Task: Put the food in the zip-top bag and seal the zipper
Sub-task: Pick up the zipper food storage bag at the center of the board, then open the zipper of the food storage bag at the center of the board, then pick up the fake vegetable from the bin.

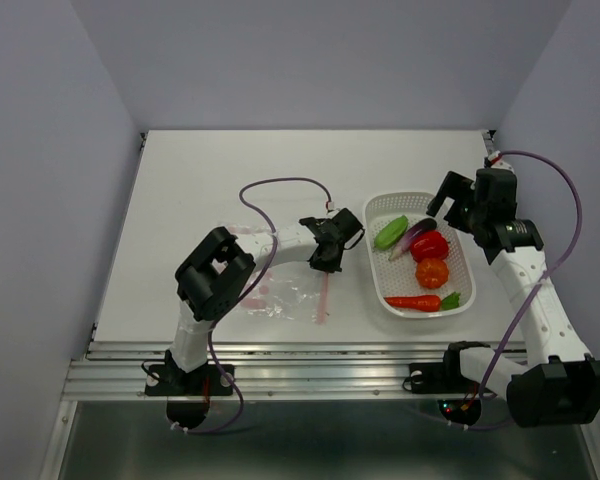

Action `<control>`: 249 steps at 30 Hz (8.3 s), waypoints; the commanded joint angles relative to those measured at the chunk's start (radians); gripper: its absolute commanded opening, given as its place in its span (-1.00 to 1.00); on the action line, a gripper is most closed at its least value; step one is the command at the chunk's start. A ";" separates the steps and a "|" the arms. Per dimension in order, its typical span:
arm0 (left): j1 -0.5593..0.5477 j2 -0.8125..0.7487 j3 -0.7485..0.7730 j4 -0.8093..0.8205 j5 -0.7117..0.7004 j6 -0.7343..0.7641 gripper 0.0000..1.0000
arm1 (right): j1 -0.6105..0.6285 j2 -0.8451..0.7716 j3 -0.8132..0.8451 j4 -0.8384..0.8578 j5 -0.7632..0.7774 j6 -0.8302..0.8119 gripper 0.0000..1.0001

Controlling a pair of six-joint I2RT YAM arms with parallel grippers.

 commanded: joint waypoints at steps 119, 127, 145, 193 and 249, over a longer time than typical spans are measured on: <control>0.114 -0.500 -0.045 -0.048 -0.107 -0.154 -0.33 | 0.718 0.373 0.343 0.118 0.003 0.043 -0.99; 0.117 -0.534 0.003 -0.188 -0.220 -0.166 -0.81 | 0.706 0.382 0.407 -0.024 0.321 0.011 -0.99; 0.266 -0.591 0.360 -0.415 -0.365 -0.014 -0.88 | 0.529 0.399 0.615 0.068 0.398 -0.112 -0.99; 0.223 -0.265 0.210 -0.227 -0.128 -0.003 -1.00 | 0.181 0.038 -0.048 -0.224 0.280 0.140 1.00; 0.222 -0.276 0.176 -0.187 -0.088 0.010 -1.00 | 0.123 0.337 -0.199 -0.121 0.270 0.192 0.86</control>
